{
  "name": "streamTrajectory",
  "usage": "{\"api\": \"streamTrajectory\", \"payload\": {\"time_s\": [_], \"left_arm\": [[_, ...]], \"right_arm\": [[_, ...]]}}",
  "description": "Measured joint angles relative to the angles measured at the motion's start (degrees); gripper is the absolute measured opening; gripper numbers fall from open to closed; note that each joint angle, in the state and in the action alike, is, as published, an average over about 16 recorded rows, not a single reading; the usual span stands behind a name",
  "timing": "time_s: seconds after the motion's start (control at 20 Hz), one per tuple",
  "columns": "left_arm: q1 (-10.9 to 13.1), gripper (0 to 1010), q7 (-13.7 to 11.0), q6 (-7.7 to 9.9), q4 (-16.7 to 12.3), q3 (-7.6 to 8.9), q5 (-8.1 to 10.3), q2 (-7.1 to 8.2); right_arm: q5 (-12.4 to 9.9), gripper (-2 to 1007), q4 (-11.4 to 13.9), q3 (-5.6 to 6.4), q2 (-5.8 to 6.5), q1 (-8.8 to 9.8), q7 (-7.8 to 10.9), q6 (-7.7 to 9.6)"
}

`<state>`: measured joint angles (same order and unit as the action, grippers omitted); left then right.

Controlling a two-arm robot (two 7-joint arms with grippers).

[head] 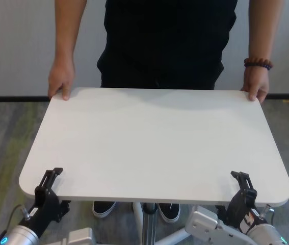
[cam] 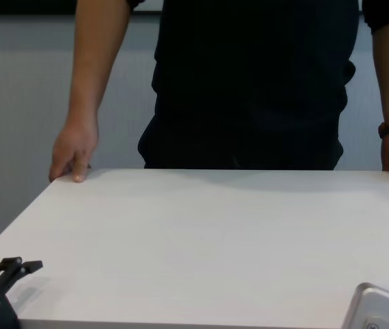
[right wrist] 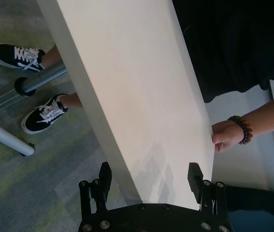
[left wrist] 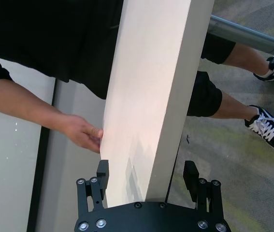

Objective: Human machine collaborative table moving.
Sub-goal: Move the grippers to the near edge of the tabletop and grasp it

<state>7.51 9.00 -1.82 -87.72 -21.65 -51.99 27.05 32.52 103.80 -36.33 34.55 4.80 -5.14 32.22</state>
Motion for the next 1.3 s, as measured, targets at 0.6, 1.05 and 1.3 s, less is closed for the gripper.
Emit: {"api": "streamTrajectory", "payload": {"time_s": [0.6, 1.05, 1.3], "left_arm": [[0.0, 1001, 0.0, 0.00, 0.0, 0.00, 0.00, 0.00], [0.0, 1001, 0.0, 0.00, 0.0, 0.00, 0.00, 0.00], [0.0, 1001, 0.0, 0.00, 0.0, 0.00, 0.00, 0.00]], "right_arm": [[0.8, 1001, -0.9, 0.87, -0.89, 0.07, 1.51, -0.67], [2.7, 1001, -1.1, 0.84, -1.43, 0.10, 2.45, -0.08], [5.1, 1001, -1.2, 0.09, -1.59, -0.11, 2.81, 1.03]]}}
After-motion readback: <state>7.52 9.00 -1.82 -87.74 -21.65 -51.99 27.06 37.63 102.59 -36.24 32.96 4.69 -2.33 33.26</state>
